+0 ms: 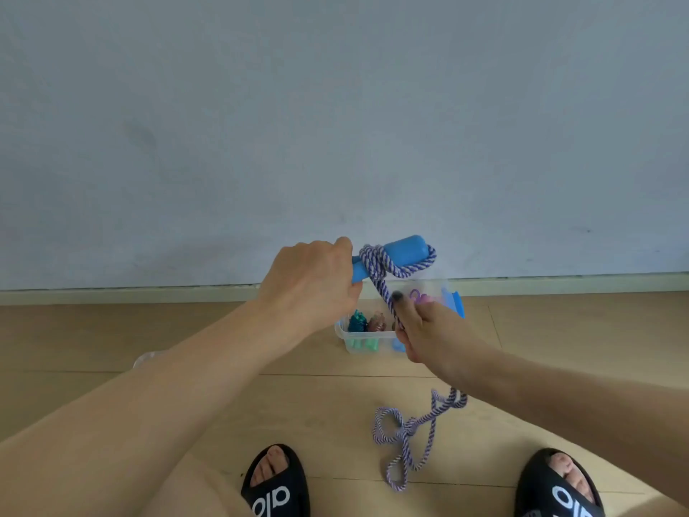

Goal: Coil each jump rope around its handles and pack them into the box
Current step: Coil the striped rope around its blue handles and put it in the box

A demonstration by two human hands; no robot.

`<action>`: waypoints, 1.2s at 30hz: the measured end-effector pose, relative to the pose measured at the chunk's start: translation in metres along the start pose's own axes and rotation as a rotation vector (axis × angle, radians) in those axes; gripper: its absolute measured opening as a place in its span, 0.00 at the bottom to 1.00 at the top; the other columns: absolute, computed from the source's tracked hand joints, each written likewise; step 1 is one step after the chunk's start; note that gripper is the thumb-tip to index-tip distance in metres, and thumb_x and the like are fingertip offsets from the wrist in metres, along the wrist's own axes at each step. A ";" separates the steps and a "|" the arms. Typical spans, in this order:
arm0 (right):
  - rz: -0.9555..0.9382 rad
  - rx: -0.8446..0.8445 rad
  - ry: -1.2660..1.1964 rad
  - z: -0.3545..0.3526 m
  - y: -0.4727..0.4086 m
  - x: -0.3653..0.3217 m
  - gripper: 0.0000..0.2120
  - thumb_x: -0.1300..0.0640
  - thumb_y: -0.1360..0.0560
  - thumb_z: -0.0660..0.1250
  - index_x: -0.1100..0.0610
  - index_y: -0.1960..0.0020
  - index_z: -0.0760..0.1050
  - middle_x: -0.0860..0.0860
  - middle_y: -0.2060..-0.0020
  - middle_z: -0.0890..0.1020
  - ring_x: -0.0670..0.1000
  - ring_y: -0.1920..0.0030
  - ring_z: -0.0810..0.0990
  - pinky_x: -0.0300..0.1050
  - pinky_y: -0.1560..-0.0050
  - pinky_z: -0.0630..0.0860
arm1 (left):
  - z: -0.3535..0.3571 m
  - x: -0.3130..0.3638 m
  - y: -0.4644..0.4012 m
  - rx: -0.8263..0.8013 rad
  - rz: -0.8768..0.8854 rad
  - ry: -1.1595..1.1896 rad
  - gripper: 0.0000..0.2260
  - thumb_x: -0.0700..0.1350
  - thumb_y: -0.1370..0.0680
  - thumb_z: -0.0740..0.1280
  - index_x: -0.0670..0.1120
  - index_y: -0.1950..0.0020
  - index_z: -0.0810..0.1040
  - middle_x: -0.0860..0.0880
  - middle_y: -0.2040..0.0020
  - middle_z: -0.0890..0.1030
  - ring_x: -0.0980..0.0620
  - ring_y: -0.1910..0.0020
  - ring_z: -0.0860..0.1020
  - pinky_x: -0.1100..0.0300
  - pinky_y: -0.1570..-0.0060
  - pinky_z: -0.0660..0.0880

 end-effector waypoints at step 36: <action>-0.261 -0.009 0.510 -0.067 -0.046 -0.053 0.28 0.38 0.25 0.65 0.56 0.73 0.61 0.47 0.79 0.62 0.48 0.75 0.60 0.43 0.69 0.61 | -0.002 0.068 0.045 -0.074 0.304 0.056 0.12 0.58 0.22 0.58 0.50 0.53 0.64 0.49 0.59 0.77 0.45 0.64 0.73 0.54 0.65 0.60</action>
Point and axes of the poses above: each hand's wrist, its own y-axis away from the middle knuckle, its own z-axis out of the palm, x = y × z, the point moved 7 cm from there along -y, towards the middle knuckle
